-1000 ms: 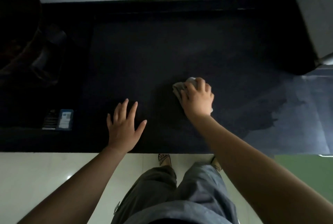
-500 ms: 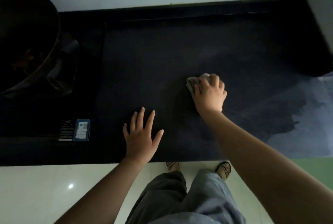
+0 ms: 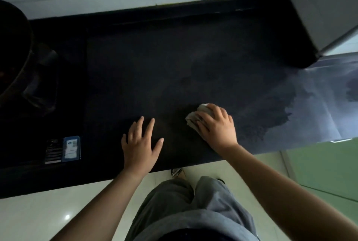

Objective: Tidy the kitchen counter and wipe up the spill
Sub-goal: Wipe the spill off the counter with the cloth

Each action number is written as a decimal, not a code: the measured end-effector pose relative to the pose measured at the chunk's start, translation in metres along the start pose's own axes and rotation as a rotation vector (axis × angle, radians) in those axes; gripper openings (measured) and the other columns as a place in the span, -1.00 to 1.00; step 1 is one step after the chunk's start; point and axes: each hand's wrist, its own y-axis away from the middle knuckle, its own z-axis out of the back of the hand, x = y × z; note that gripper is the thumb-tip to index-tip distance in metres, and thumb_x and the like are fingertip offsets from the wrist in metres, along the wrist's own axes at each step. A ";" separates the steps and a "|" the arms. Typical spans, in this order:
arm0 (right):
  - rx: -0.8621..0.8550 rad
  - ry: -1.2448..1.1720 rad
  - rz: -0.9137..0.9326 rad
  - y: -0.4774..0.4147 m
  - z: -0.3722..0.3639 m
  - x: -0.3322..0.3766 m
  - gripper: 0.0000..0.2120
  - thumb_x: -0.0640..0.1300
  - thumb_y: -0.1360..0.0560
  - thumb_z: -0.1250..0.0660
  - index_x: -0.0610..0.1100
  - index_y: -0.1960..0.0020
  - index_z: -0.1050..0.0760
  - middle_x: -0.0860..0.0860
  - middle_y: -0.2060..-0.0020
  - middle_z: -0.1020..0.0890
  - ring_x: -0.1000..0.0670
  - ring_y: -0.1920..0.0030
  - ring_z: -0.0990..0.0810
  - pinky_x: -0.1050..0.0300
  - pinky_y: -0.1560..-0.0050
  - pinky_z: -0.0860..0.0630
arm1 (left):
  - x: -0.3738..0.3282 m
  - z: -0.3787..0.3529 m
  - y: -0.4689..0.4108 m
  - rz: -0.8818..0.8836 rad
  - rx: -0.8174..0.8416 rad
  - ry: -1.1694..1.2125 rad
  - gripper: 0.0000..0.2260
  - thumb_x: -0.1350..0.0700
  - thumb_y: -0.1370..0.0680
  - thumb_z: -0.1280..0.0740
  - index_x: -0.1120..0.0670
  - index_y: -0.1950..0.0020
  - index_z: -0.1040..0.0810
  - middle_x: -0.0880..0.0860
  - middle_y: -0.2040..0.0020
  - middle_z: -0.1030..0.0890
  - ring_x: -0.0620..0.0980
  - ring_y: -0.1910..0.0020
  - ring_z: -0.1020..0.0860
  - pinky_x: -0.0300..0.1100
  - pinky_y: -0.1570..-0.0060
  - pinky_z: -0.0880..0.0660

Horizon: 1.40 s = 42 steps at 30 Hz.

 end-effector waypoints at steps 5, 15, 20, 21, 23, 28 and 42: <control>-0.080 0.016 -0.262 -0.013 0.019 -0.043 -0.68 0.05 -0.54 -0.20 0.00 -0.25 -0.47 -0.11 -0.32 -0.38 -0.20 -0.30 -0.32 -0.17 -0.19 -0.35 | -0.028 -0.005 0.004 -0.163 0.043 -0.021 -0.45 -0.22 -0.51 -0.06 -0.04 -0.46 -0.25 0.13 -0.48 -0.27 0.17 -0.41 -0.28 0.26 -0.26 -0.31; -0.129 0.045 -0.304 0.052 0.038 -0.101 -0.64 0.10 -0.50 -0.12 0.00 -0.18 -0.52 -0.13 -0.24 -0.47 -0.21 -0.20 -0.41 -0.10 -0.08 -0.41 | -0.116 -0.029 0.004 -0.311 0.106 -0.035 -0.46 -0.19 -0.49 -0.11 -0.05 -0.44 -0.28 0.10 -0.47 -0.29 0.16 -0.39 -0.33 0.28 -0.26 -0.26; -0.155 0.037 -0.473 0.005 0.058 -0.161 -0.70 0.01 -0.52 -0.22 -0.02 -0.21 -0.48 -0.12 -0.30 -0.39 -0.24 -0.23 -0.35 -0.12 -0.14 -0.35 | -0.143 -0.035 0.001 -0.234 0.085 -0.065 -0.47 -0.19 -0.50 -0.08 -0.05 -0.44 -0.28 0.11 -0.46 -0.31 0.17 -0.39 -0.31 0.29 -0.27 -0.25; -0.153 0.037 -0.473 -0.007 0.060 -0.164 -0.70 0.00 -0.51 -0.22 -0.02 -0.21 -0.48 -0.13 -0.30 -0.38 -0.25 -0.23 -0.35 -0.12 -0.14 -0.35 | -0.145 -0.035 0.002 -0.218 0.086 -0.078 -0.47 -0.19 -0.51 -0.06 -0.05 -0.45 -0.26 0.11 -0.47 -0.29 0.18 -0.40 -0.29 0.28 -0.28 -0.25; -0.135 0.018 -0.434 -0.026 0.060 -0.161 -0.71 0.00 -0.51 -0.22 -0.03 -0.20 -0.48 -0.14 -0.30 -0.38 -0.27 -0.21 -0.36 -0.13 -0.13 -0.35 | -0.150 -0.037 0.004 -0.187 0.090 -0.101 -0.47 -0.18 -0.52 -0.03 -0.05 -0.47 -0.21 0.11 -0.49 -0.25 0.18 -0.43 -0.25 0.27 -0.29 -0.24; 0.025 -0.034 0.043 -0.017 0.056 -0.140 -0.69 0.03 -0.49 -0.25 -0.04 -0.19 -0.49 -0.16 -0.26 -0.44 -0.27 -0.15 -0.41 -0.16 -0.04 -0.40 | -0.163 -0.035 0.008 -0.106 0.121 -0.099 -0.49 -0.14 -0.54 -0.01 -0.04 -0.49 -0.19 0.11 -0.51 -0.20 0.17 -0.48 -0.17 0.30 -0.29 -0.23; 0.110 -0.004 0.131 0.020 0.088 -0.218 -0.66 0.06 -0.49 -0.22 -0.08 -0.18 -0.49 -0.19 -0.22 -0.46 -0.29 -0.12 -0.46 -0.18 -0.01 -0.45 | -0.220 -0.036 0.021 0.188 0.047 -0.052 -0.47 -0.17 -0.55 -0.09 0.00 -0.48 -0.22 0.12 -0.52 -0.19 0.18 -0.47 -0.18 0.13 -0.29 -0.30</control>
